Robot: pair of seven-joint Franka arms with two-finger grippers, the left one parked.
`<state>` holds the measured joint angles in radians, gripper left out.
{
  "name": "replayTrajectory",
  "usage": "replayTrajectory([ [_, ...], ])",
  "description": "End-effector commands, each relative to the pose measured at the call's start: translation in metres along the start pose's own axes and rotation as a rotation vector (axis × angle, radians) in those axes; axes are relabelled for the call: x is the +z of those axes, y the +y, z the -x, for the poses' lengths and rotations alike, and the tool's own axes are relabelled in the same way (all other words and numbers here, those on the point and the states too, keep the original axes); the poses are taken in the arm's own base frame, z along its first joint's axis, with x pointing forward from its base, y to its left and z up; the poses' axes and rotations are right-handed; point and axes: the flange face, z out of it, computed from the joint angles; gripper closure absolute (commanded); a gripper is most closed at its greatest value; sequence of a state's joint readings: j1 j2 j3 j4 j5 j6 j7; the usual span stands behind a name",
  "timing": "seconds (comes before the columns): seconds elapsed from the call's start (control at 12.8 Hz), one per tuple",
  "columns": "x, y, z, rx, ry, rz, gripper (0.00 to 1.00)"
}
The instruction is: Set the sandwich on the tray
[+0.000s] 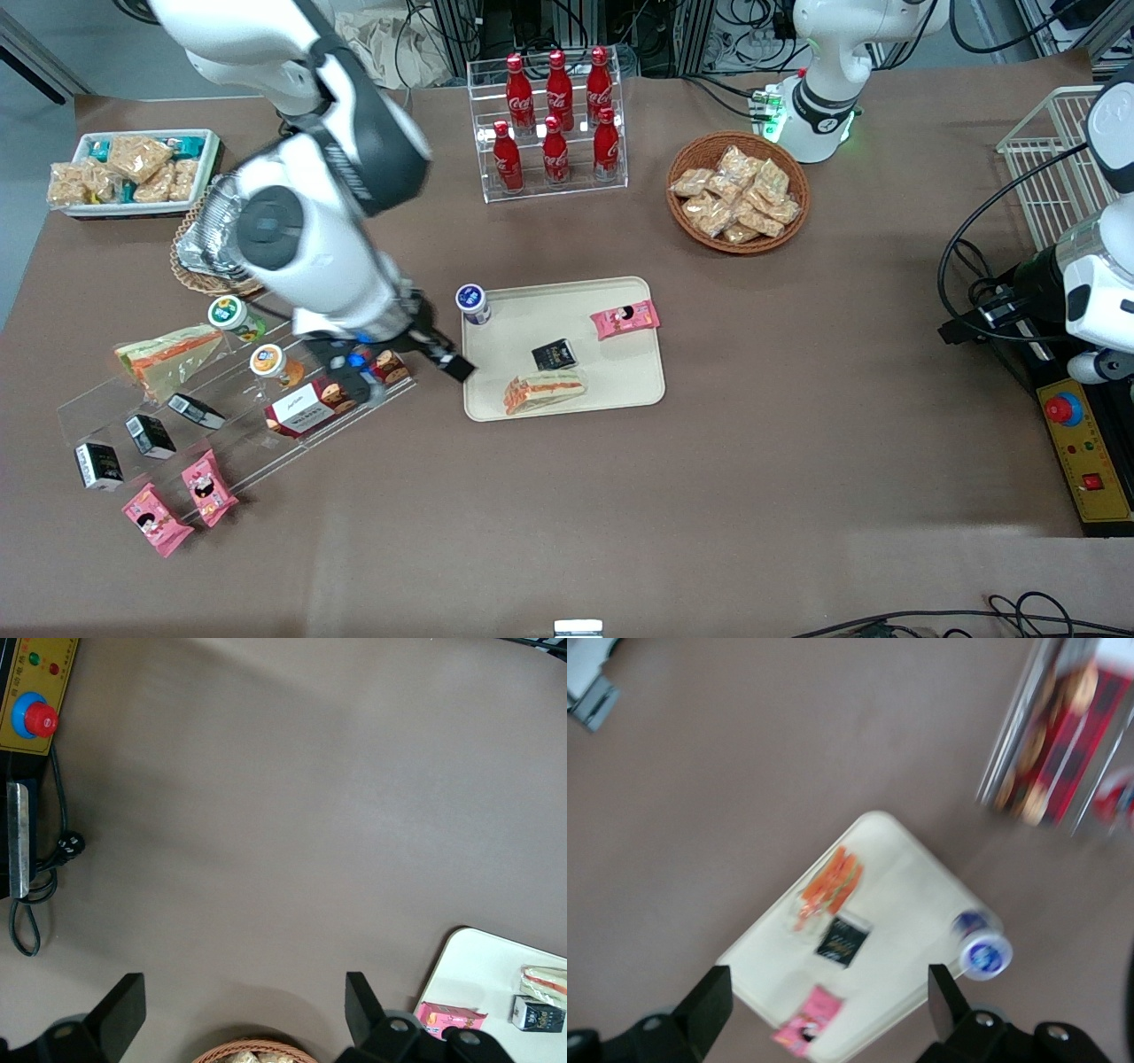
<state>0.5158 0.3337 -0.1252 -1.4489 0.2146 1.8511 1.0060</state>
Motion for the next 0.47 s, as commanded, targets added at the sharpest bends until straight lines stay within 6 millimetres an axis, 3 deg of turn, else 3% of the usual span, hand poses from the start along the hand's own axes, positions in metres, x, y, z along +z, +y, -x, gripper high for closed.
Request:
replayTrajectory([
  [0.0,-0.028,0.053,-0.007,-0.189,0.078,0.057,0.02],
  [0.16,-0.048,0.078,-0.011,-0.291,0.125,0.079,0.02],
  [0.39,-0.084,0.133,-0.056,-0.469,0.141,0.074,0.02],
])
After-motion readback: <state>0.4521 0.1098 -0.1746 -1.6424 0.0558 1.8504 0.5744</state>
